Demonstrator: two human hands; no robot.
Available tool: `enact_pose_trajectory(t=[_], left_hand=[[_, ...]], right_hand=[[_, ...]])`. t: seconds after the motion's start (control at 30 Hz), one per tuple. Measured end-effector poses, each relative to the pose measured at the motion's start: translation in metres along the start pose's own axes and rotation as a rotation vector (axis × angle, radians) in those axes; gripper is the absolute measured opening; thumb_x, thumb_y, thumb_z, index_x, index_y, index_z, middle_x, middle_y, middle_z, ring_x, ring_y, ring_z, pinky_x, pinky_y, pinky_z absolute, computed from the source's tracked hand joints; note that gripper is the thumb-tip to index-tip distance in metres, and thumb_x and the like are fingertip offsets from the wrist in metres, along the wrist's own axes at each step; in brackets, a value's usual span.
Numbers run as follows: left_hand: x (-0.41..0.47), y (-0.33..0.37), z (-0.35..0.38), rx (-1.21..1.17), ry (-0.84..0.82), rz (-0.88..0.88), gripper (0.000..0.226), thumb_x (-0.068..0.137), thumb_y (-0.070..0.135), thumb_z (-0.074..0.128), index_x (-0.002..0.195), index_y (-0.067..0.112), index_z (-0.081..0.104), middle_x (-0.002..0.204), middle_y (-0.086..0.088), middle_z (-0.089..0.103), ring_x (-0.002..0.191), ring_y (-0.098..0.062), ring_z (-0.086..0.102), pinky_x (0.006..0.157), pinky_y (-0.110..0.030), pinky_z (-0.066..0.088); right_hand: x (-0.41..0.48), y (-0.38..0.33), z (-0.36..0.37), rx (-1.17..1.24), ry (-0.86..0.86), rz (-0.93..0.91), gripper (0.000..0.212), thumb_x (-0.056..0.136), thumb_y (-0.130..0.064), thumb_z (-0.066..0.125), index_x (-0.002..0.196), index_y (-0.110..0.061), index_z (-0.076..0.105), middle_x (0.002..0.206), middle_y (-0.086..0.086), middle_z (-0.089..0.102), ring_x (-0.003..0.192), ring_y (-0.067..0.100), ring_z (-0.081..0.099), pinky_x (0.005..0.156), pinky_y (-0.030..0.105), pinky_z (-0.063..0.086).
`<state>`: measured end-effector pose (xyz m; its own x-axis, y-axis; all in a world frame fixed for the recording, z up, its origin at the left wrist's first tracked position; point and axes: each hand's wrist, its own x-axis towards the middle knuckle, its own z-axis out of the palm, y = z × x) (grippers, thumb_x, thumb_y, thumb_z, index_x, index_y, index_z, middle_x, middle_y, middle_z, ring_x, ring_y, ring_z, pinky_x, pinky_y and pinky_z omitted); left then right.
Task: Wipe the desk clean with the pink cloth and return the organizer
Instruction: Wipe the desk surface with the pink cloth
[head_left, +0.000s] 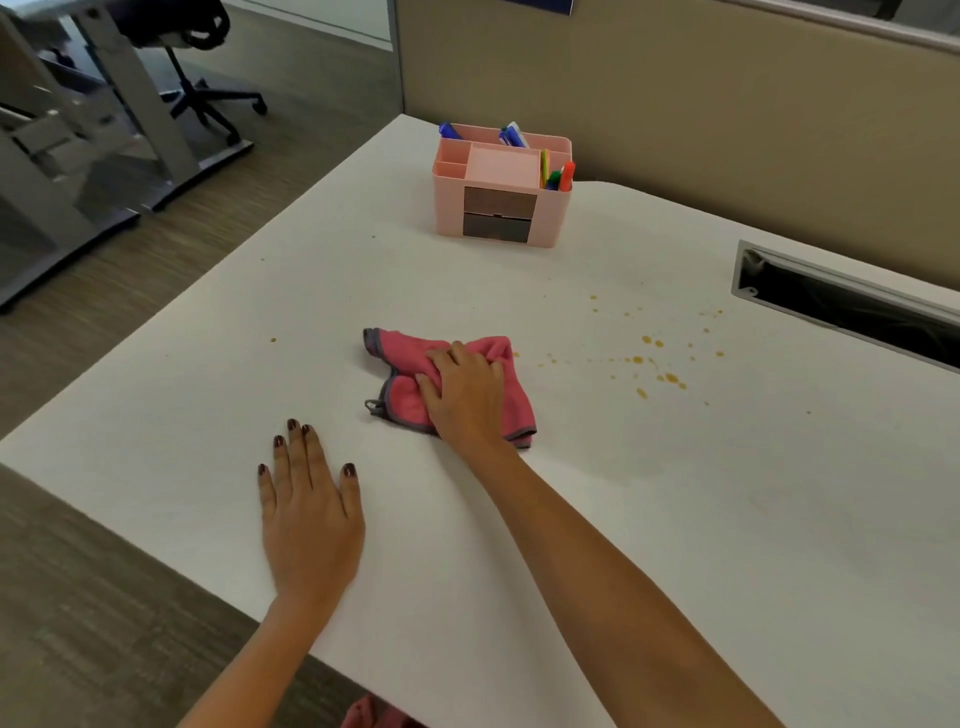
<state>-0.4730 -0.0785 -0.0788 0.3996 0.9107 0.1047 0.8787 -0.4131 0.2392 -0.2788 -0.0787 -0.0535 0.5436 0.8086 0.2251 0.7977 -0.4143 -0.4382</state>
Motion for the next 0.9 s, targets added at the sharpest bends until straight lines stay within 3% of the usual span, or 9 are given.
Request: enact_pose_trajectory(t=[0.17, 0.27, 0.4, 0.53, 0.6, 0.7, 0.8, 0.9], left_hand=[[0.0, -0.001, 0.001, -0.033, 0.01, -0.003, 0.066, 0.096, 0.039, 0.014, 0.149, 0.0, 0.016, 0.157, -0.016, 0.021, 0.146, -0.03, 0.019, 0.119, -0.048, 0.016], [0.0, 0.0, 0.0, -0.049, 0.005, -0.012, 0.066, 0.096, 0.041, 0.012, 0.15, 0.002, 0.014, 0.158, -0.014, 0.019, 0.147, -0.028, 0.017, 0.12, -0.048, 0.015], [0.004, -0.002, -0.002, 0.024, 0.021, -0.095, 0.066, 0.097, 0.041, 0.014, 0.148, 0.0, 0.019, 0.157, -0.018, 0.019, 0.146, -0.033, 0.018, 0.12, -0.052, 0.008], [0.016, -0.014, -0.004, 0.015, 0.028, -0.185, 0.07, 0.095, 0.044, 0.013, 0.149, -0.001, 0.014, 0.158, -0.018, 0.015, 0.147, -0.033, 0.014, 0.12, -0.052, 0.006], [0.021, -0.02, -0.005, 0.006, 0.035, -0.203, 0.07, 0.095, 0.043, 0.014, 0.149, -0.001, 0.014, 0.159, -0.016, 0.014, 0.147, -0.031, 0.014, 0.12, -0.051, 0.006], [0.03, -0.03, -0.007, 0.012, 0.049, -0.244, 0.068, 0.096, 0.042, 0.015, 0.149, -0.001, 0.013, 0.159, -0.016, 0.014, 0.147, -0.031, 0.014, 0.12, -0.05, 0.006], [0.041, -0.04, -0.009, 0.008, 0.063, -0.28, 0.062, 0.101, 0.038, 0.024, 0.149, -0.001, 0.014, 0.158, -0.017, 0.015, 0.147, -0.033, 0.016, 0.119, -0.053, 0.009], [0.05, -0.049, -0.011, 0.026, 0.06, -0.287, 0.061, 0.1, 0.036, 0.028, 0.149, 0.002, 0.016, 0.158, -0.016, 0.017, 0.146, -0.033, 0.017, 0.117, -0.055, 0.01]], right_hand=[[-0.011, 0.0, -0.005, 0.073, -0.181, -0.296, 0.025, 0.087, -0.025, 0.058, 0.11, -0.02, 0.065, 0.106, 0.002, 0.061, 0.092, 0.025, 0.051, 0.085, 0.039, 0.031], [-0.02, 0.019, -0.012, 0.115, -0.24, -0.359, 0.022, 0.084, -0.022, 0.06, 0.105, -0.023, 0.067, 0.099, 0.0, 0.06, 0.092, 0.024, 0.046, 0.08, 0.039, 0.029], [-0.012, 0.036, -0.014, 0.023, -0.142, -0.211, 0.019, 0.083, -0.026, 0.059, 0.1, -0.024, 0.067, 0.099, -0.002, 0.061, 0.101, 0.024, 0.048, 0.088, 0.035, 0.024], [0.016, 0.022, -0.005, -0.124, 0.011, 0.047, 0.027, 0.091, -0.033, 0.052, 0.113, -0.02, 0.062, 0.111, 0.004, 0.062, 0.11, 0.028, 0.049, 0.096, 0.039, 0.032], [0.028, 0.006, 0.003, -0.176, 0.006, 0.072, 0.031, 0.096, -0.032, 0.042, 0.118, -0.013, 0.054, 0.112, 0.008, 0.06, 0.1, 0.028, 0.054, 0.082, 0.037, 0.041], [0.028, -0.028, 0.02, -0.146, -0.057, -0.057, 0.031, 0.098, -0.028, 0.037, 0.116, -0.007, 0.05, 0.112, 0.01, 0.057, 0.087, 0.028, 0.058, 0.061, 0.035, 0.041], [0.009, -0.057, 0.036, -0.074, -0.102, -0.296, 0.025, 0.096, -0.023, 0.044, 0.11, -0.005, 0.055, 0.106, 0.012, 0.059, 0.079, 0.029, 0.059, 0.057, 0.038, 0.043], [0.004, -0.064, 0.043, -0.054, -0.055, -0.34, 0.023, 0.093, -0.024, 0.048, 0.105, -0.007, 0.059, 0.099, 0.009, 0.062, 0.075, 0.026, 0.058, 0.053, 0.035, 0.043]])
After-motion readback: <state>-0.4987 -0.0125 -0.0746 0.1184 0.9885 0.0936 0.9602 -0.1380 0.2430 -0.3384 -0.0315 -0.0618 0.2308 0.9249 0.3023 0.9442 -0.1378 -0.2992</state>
